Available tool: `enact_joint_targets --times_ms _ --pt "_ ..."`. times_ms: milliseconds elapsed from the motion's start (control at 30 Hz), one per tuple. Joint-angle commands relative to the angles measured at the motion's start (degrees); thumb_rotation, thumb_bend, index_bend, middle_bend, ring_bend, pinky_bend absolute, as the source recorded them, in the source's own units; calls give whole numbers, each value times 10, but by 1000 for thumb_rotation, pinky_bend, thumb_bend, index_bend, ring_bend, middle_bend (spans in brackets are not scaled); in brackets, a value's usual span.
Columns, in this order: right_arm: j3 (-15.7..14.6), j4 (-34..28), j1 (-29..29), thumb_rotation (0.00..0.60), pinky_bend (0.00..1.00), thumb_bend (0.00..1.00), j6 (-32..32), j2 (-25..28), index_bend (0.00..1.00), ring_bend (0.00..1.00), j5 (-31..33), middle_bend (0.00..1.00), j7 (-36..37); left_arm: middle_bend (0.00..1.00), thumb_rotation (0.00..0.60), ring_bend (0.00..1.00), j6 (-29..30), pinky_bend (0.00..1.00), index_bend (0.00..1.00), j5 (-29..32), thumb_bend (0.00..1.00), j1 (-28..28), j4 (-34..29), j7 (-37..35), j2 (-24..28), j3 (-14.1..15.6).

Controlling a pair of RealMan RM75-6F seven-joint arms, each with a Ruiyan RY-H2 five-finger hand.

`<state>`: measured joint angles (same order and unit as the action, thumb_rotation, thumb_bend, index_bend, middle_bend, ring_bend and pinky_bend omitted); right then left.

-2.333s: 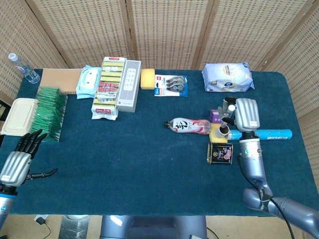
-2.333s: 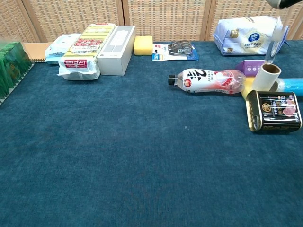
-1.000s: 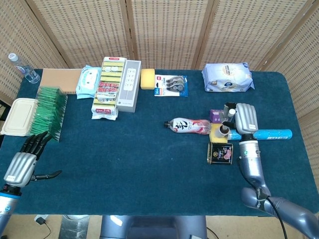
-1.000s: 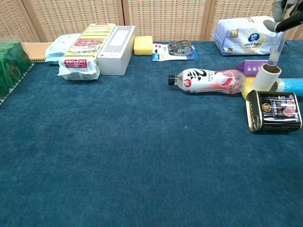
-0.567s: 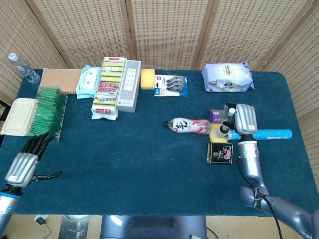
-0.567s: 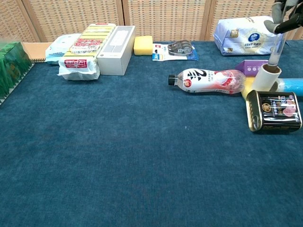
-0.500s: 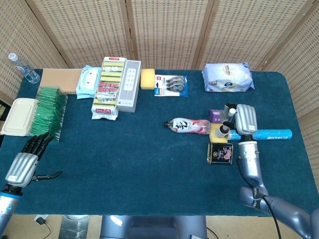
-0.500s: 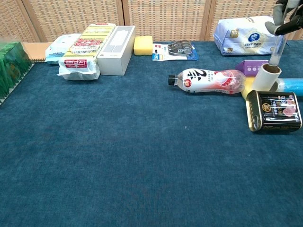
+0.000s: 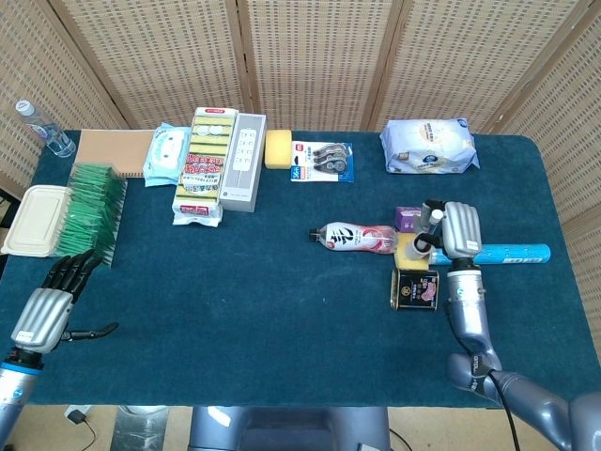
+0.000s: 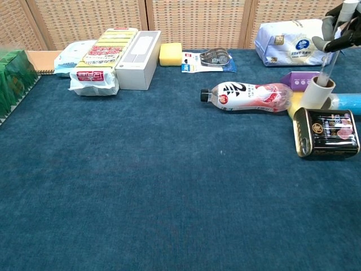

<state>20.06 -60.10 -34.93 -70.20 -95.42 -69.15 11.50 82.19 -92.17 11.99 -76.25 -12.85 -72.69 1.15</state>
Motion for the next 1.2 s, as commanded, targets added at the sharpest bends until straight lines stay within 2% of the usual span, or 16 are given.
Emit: enact_joint_targets --times_ms 33,367,467,733,1200 --pt "1 9 0 600 1000 452 2 -7 778 996 0 949 7 0 369 0 0 32 0 1 0 0 0 0 0 0" --pt "-2 45 2 600 995 439 -2 -28 776 923 -14 890 49 0 375 0 1 32 0 -1 0 0 2 -3 1 0" --pt "-5 50 2 600 942 436 3 -29 763 877 -18 853 58 0 375 0 2 32 0 0 0 -1 2 -3 1 0" --pt "-17 55 3 600 698 433 25 -25 698 725 -25 696 64 0 377 0 0 32 0 0 0 0 3 -4 0 0" --pt "-23 50 4 600 578 432 35 -15 635 623 -35 620 62 0 379 0 -2 32 0 -1 0 1 4 -5 -1 2"
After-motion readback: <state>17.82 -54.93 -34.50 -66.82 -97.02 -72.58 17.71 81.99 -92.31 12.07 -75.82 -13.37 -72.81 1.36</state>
